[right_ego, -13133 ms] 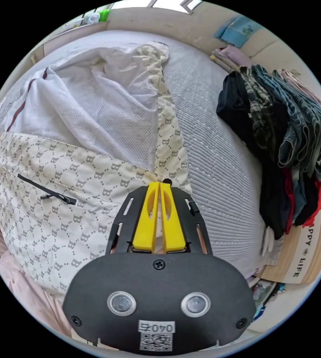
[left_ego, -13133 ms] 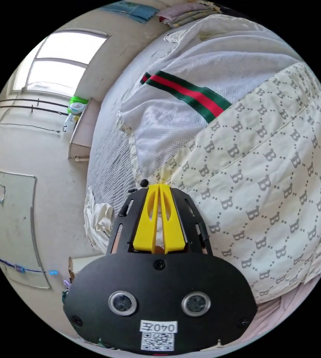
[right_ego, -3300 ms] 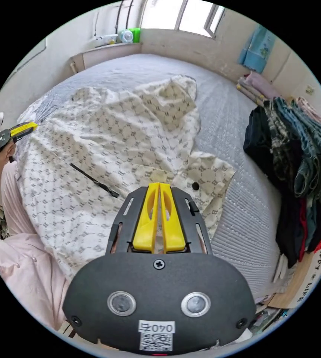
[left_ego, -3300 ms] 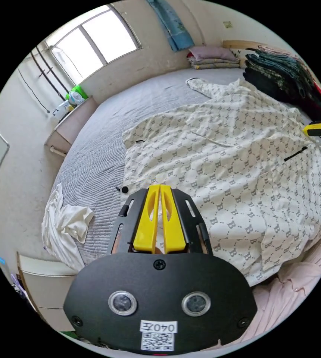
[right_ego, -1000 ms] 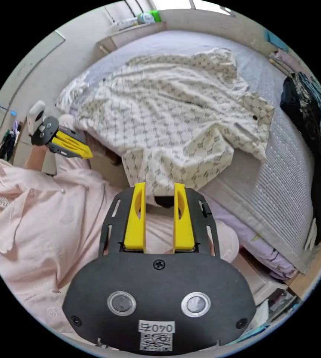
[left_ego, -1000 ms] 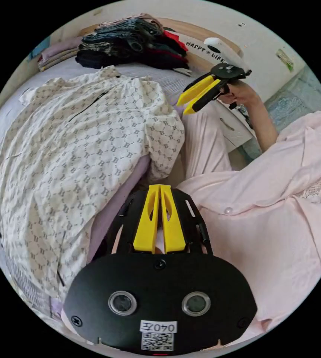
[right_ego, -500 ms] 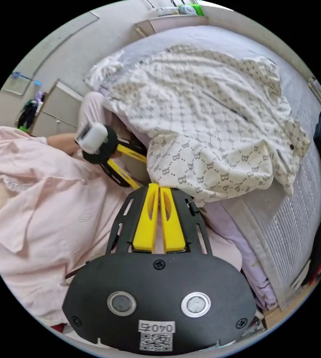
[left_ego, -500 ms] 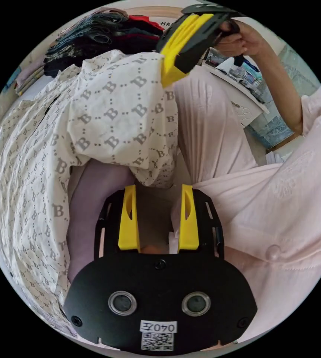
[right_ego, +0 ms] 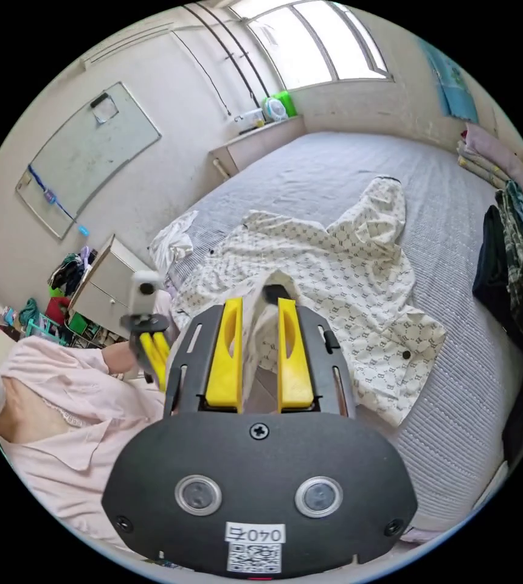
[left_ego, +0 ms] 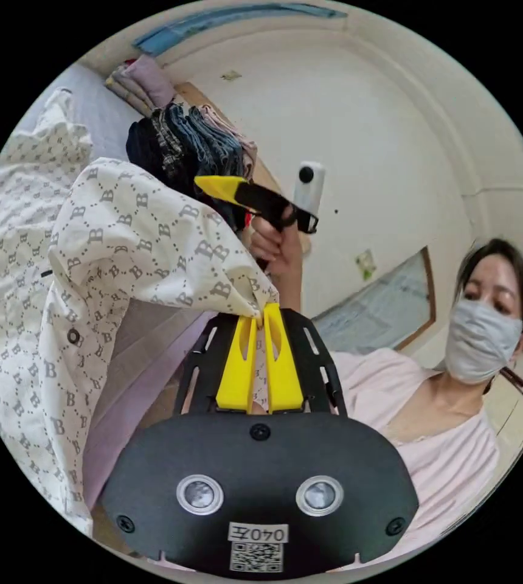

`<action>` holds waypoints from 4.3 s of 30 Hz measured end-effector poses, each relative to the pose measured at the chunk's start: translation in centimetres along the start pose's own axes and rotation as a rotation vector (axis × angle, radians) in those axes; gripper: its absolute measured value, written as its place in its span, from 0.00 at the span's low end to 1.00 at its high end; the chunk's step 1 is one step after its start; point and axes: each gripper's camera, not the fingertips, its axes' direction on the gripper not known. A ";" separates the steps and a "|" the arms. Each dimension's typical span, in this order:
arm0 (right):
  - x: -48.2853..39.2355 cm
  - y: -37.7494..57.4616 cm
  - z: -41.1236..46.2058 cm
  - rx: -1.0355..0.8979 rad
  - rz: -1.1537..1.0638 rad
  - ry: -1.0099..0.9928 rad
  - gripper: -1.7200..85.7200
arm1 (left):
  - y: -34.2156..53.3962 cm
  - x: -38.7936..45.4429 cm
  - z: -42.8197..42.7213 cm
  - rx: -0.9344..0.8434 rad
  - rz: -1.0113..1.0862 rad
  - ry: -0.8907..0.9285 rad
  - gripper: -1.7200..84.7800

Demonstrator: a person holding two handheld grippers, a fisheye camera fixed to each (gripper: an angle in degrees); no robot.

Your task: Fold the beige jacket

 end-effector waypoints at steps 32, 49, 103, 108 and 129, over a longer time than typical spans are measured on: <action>-6.1 32.4 -22.2 0.375 -0.534 -0.639 0.01 | 9.7 11.7 -3.8 -0.372 0.467 0.052 0.01; -10.4 33.4 -22.2 0.394 -0.309 -0.577 0.01 | 12.1 7.4 14.9 -0.470 0.631 -0.714 0.01; -12.2 3.3 5.1 -0.264 -0.388 0.268 0.18 | 9.4 -1.5 5.4 0.182 -0.195 -0.360 0.01; -13.3 1.8 8.8 -0.268 -0.506 0.351 0.05 | 8.6 -0.4 5.2 0.206 -0.202 -0.369 0.01; -8.0 -1.5 4.4 -0.525 -0.076 0.139 0.07 | 9.5 2.8 7.1 0.009 -0.182 -0.565 0.01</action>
